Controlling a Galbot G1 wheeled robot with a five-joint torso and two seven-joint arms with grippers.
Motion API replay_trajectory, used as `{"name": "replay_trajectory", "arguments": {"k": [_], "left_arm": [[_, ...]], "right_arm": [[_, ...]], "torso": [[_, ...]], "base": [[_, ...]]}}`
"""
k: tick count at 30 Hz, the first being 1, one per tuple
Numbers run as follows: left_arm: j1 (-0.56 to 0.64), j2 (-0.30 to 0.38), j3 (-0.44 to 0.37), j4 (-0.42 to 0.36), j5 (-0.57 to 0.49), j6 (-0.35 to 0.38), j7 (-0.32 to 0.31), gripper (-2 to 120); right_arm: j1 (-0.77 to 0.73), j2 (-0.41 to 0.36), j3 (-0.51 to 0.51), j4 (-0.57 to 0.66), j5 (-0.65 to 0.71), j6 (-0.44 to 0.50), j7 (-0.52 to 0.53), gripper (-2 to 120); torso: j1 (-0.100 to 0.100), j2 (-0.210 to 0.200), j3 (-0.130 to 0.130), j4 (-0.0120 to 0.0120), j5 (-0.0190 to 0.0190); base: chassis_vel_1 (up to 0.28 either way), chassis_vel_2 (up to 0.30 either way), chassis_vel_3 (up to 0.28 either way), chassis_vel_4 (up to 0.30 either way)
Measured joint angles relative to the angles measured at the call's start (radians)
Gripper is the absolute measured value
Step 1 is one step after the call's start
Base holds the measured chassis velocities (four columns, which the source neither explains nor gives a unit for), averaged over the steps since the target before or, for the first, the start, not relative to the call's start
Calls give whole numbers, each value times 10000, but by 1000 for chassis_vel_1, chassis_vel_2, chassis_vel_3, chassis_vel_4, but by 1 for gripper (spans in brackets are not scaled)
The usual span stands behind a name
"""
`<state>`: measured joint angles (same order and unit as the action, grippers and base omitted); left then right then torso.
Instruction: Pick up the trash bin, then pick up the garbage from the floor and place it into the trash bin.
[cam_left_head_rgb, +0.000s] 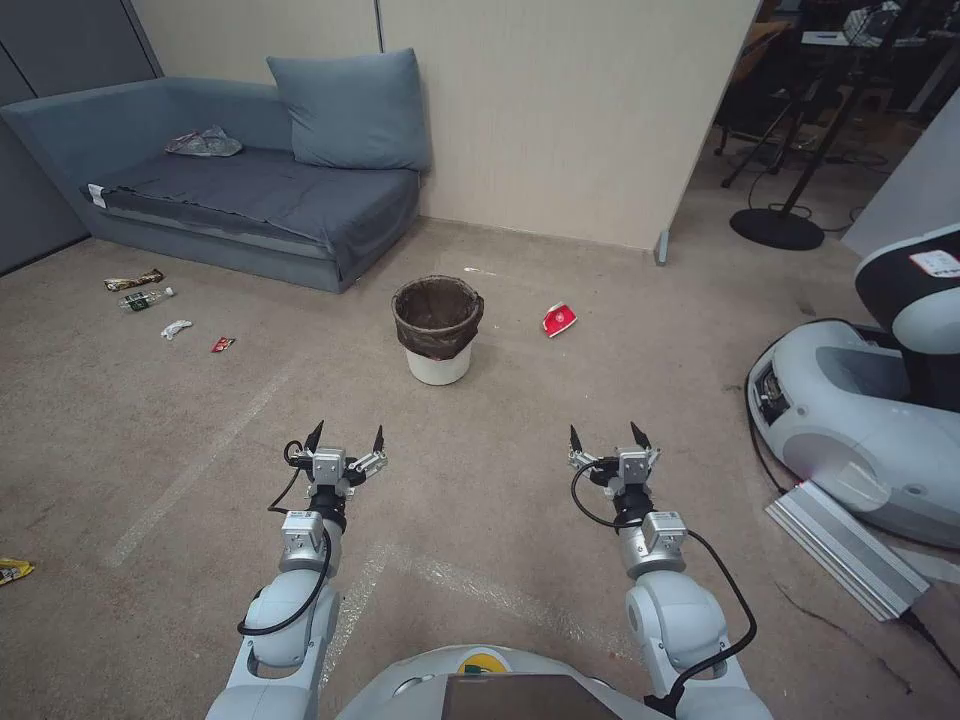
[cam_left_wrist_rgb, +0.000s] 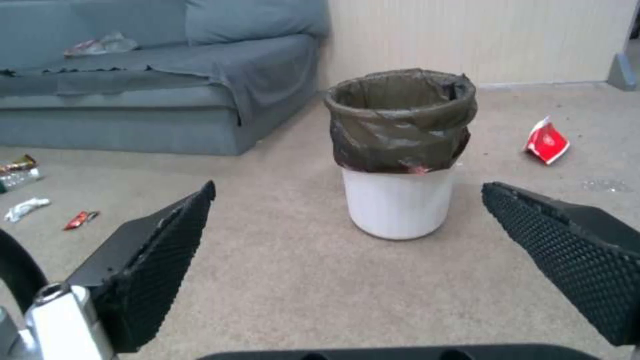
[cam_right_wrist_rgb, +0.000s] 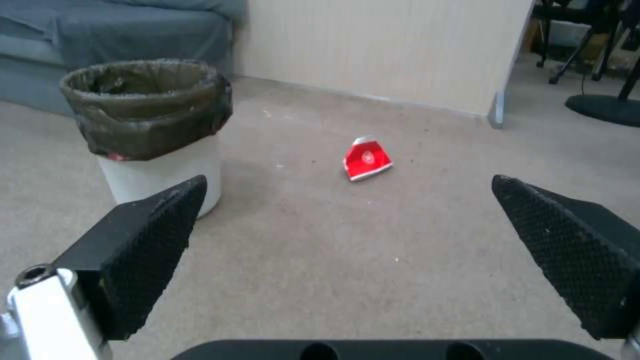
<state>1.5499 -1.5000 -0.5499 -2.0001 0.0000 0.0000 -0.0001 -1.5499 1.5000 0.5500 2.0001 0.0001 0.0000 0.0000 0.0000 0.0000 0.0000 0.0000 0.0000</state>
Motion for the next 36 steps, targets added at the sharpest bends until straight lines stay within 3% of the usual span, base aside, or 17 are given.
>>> {"name": "replay_trajectory", "arguments": {"k": [20,26,30,33,36], "left_arm": [[60,1,-3,-76,0,71,-16,100],[813,37,-97,-1355,0,916,-264,100],[1687,81,-206,-2784,0,1844,-538,100],[1921,92,-230,-3128,0,2099,-625,100],[2352,125,-307,-3839,10,2593,-816,100]], "right_arm": [[-27,14,6,40,-4,-4,2,100],[-733,395,308,1150,-235,-203,223,100],[-1747,958,738,2732,-613,-494,568,100],[-2001,1092,845,3113,-710,-571,656,100],[-2022,1113,854,3149,-724,-584,666,100]], "torso": [[0,0,0,-1,-1],[0,0,0,1,-2],[0,1,-2,0,0],[0,0,-1,-6,-13],[0,1,-2,1,5]], "base": [[0,0,0,0],[0,0,0,0],[0,0,0,0],[0,0,0,0],[0,0,0,0]]}}
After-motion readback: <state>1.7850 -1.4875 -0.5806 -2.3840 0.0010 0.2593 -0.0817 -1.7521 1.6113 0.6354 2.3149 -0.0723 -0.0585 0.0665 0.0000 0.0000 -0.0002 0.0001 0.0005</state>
